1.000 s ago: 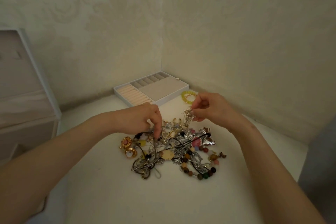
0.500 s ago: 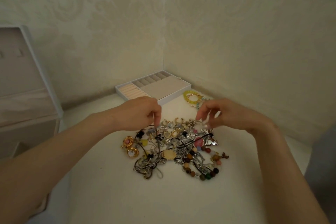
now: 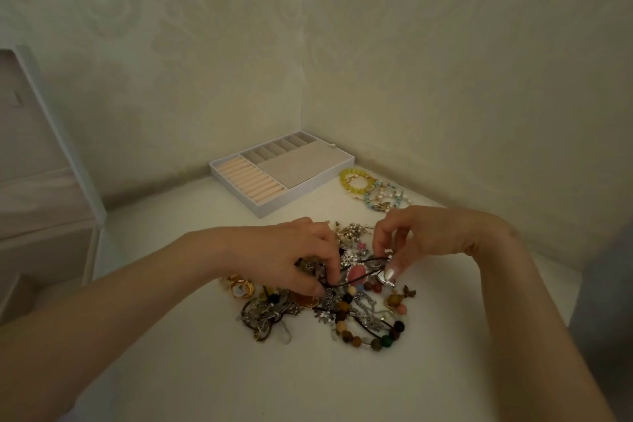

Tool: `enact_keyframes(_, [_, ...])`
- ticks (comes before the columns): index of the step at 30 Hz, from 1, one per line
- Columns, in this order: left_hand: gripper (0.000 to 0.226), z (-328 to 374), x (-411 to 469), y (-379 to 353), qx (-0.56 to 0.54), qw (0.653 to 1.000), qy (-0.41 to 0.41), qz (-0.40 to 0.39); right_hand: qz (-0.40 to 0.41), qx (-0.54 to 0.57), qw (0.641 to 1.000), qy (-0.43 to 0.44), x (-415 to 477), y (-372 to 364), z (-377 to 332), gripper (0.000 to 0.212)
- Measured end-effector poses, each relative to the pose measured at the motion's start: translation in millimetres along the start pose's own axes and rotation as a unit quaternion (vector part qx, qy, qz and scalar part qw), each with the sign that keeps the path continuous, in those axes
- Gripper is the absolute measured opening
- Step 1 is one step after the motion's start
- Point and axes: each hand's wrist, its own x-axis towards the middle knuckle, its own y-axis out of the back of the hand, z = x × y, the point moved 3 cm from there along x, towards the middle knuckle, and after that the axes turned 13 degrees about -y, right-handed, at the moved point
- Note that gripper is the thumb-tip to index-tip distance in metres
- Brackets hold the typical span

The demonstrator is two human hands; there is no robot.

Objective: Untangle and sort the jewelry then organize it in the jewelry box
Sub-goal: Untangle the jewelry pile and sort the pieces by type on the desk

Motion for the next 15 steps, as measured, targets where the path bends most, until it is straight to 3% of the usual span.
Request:
enact_keyframes(4, [0.024, 2.2, -2.7, -0.7, -0.016, 1.0, 0.005, -0.014, 0.019, 0.011, 1.0, 0.007, 3.9, -0.4, 0.4, 0.023])
enact_keyframes(11, [0.03, 22.8, 0.4, 3.4, -0.04, 0.998, -0.041, 0.036, 0.043, 0.023, 0.999, 0.013, 10.7, 0.2, 1.3, 0.023])
enact_keyframes(15, [0.019, 30.8, 8.9, -11.5, 0.081, 0.994, -0.078, -0.005, 0.049, 0.025, 0.998, 0.006, 12.6, 0.6, 3.4, 0.019])
